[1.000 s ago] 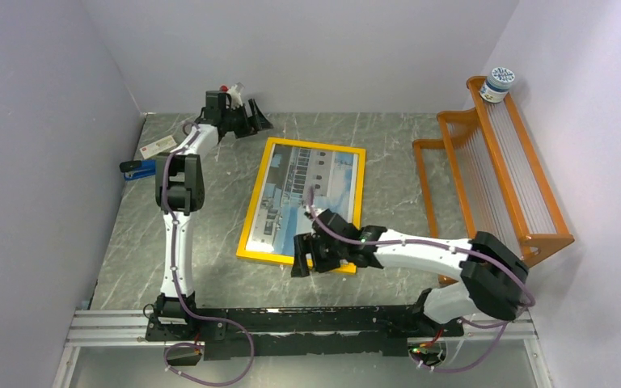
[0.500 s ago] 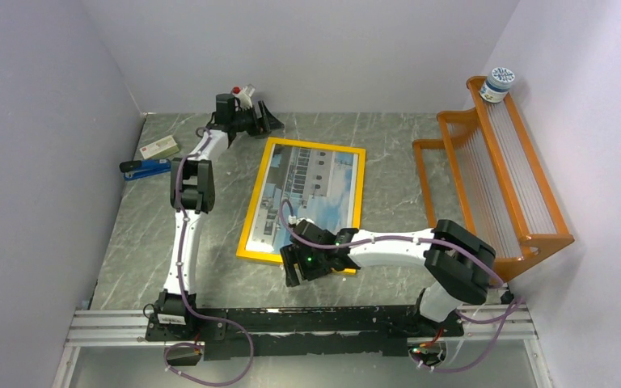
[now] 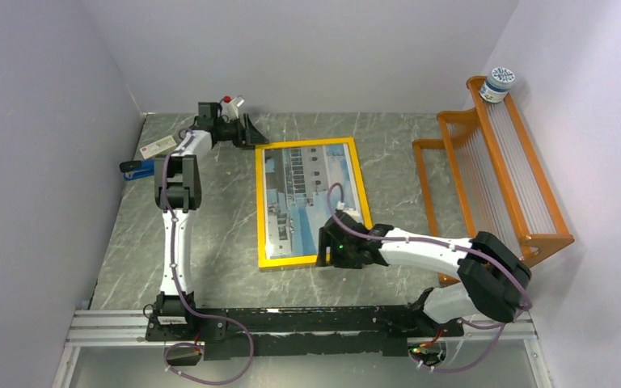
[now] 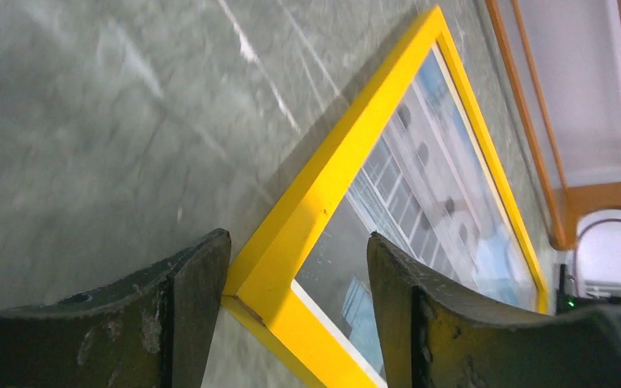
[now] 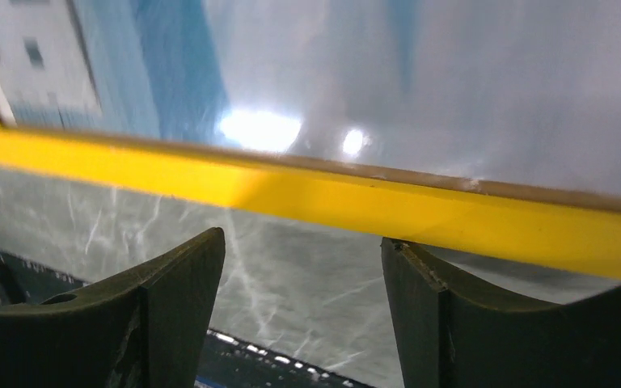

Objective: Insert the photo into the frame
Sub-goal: Adjust the photo frame at the center of the board.

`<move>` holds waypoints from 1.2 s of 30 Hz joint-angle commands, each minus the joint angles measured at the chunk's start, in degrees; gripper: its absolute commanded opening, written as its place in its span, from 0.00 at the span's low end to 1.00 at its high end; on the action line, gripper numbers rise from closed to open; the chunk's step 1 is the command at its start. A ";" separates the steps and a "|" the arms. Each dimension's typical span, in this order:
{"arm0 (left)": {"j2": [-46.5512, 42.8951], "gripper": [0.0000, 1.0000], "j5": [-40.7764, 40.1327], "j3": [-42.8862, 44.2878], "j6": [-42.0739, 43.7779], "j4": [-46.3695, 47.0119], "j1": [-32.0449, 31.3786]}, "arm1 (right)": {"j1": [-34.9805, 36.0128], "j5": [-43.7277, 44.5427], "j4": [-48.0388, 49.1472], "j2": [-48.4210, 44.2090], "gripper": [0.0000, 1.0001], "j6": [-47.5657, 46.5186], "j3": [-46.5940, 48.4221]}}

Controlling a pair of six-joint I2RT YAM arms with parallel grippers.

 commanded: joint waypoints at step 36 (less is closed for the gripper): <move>-39.71 0.62 -27.47 -56.43 -3.38 -34.45 2.33 | -35.18 -14.94 11.79 27.39 0.88 -13.57 28.92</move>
